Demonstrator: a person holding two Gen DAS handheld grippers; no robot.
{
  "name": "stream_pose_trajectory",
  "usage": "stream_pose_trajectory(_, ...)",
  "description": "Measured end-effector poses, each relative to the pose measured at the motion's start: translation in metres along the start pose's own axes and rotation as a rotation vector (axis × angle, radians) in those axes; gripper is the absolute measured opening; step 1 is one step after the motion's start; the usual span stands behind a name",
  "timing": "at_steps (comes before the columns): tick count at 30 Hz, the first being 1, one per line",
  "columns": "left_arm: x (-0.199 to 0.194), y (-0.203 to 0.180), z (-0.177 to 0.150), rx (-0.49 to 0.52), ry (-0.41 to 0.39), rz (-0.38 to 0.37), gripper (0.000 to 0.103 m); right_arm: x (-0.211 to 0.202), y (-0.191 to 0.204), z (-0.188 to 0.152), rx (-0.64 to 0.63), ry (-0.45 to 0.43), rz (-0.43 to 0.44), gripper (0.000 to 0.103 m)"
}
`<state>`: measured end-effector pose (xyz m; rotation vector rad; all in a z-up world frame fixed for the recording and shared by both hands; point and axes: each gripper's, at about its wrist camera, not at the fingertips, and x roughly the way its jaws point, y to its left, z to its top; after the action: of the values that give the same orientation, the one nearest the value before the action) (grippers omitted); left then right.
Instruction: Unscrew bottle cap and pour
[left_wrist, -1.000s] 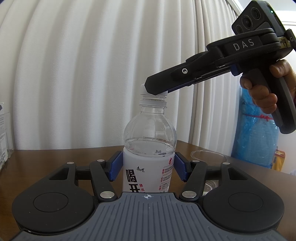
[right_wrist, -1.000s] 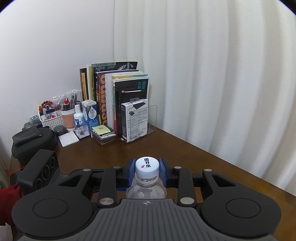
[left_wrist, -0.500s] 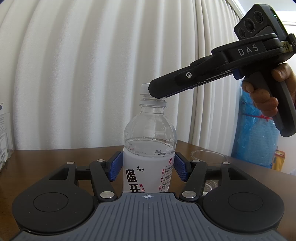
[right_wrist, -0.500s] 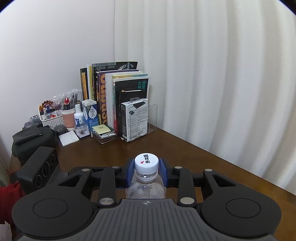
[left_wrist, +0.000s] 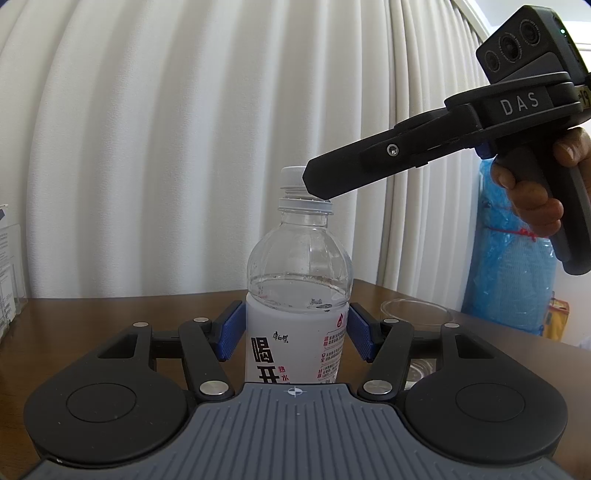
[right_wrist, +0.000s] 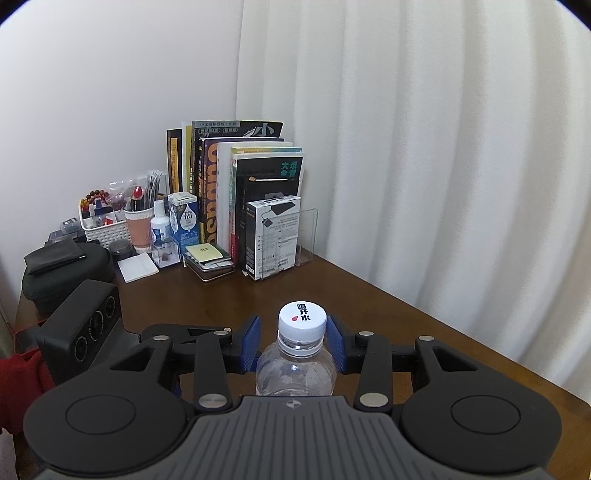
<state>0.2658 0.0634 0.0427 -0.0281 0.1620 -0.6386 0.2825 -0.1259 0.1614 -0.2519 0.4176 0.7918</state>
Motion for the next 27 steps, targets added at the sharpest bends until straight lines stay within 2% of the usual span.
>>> stream_pose_trajectory(15, -0.002, -0.001, 0.0, 0.001, 0.001, 0.004, 0.06, -0.008, 0.007, -0.006, -0.02, -0.001, 0.0, 0.045)
stream_pose_trajectory(19, -0.002, -0.002, 0.0, 0.002, 0.002, 0.003, 0.06, -0.005, 0.005, -0.003, -0.022, -0.008, -0.023, 0.05)
stream_pose_trajectory(27, -0.003, -0.005, 0.0, 0.001, 0.003, 0.004, 0.06, 0.006, 0.002, -0.002, -0.001, -0.016, -0.016, 0.05)
